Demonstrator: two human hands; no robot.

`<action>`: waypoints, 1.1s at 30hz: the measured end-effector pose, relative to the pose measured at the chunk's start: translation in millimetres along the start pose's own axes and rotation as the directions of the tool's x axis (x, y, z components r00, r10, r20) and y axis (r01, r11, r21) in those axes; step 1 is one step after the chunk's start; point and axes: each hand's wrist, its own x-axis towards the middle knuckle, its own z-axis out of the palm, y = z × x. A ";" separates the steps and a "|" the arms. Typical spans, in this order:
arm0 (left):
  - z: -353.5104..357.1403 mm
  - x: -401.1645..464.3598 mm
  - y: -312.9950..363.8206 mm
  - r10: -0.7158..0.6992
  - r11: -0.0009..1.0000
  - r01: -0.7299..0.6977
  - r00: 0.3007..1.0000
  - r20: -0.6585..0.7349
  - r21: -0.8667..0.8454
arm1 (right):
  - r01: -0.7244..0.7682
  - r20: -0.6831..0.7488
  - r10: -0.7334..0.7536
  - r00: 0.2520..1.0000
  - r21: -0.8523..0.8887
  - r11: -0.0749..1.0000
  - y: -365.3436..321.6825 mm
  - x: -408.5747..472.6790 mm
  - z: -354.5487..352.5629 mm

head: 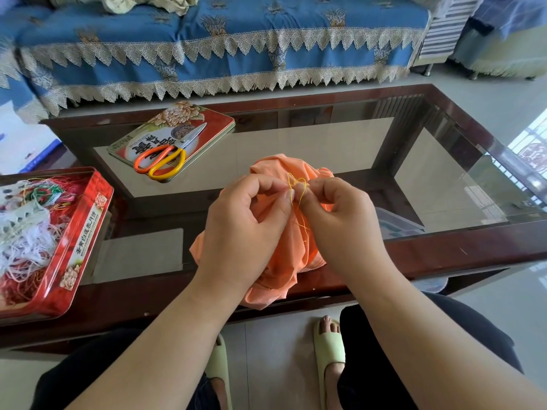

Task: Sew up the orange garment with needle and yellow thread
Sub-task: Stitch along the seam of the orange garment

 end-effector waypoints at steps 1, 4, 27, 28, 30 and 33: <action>0.4 0.1 -1.5 0.009 1.000 -0.009 1.000 -0.007 0.013 | -0.004 0.002 0.004 1.000 0.019 1.000 0.1 0.1 0.5; 2.0 1.2 -4.4 0.066 0.995 -0.062 0.997 -0.046 0.075 | -0.027 -0.004 0.028 1.000 0.053 0.998 -0.8 -0.4 0.9; 6.3 3.7 -11.4 0.177 0.982 -0.173 0.983 -0.053 0.074 | -0.031 0.158 0.034 0.987 -0.024 0.999 0.7 6.1 -12.0; 6.3 3.9 -12.7 0.172 0.984 -0.169 0.984 -0.049 0.063 | -0.013 0.145 0.020 0.989 -0.047 0.999 1.1 5.6 -10.7; 5.2 5.0 -13.6 0.142 0.989 -0.140 0.989 -0.039 0.036 | 0.029 0.137 -0.015 0.991 -0.103 0.994 2.1 4.9 -10.8; 3.5 4.4 -10.4 0.097 0.995 -0.097 0.995 0.005 0.004 | 0.071 0.149 -0.043 0.988 -0.183 0.981 3.7 4.2 -11.1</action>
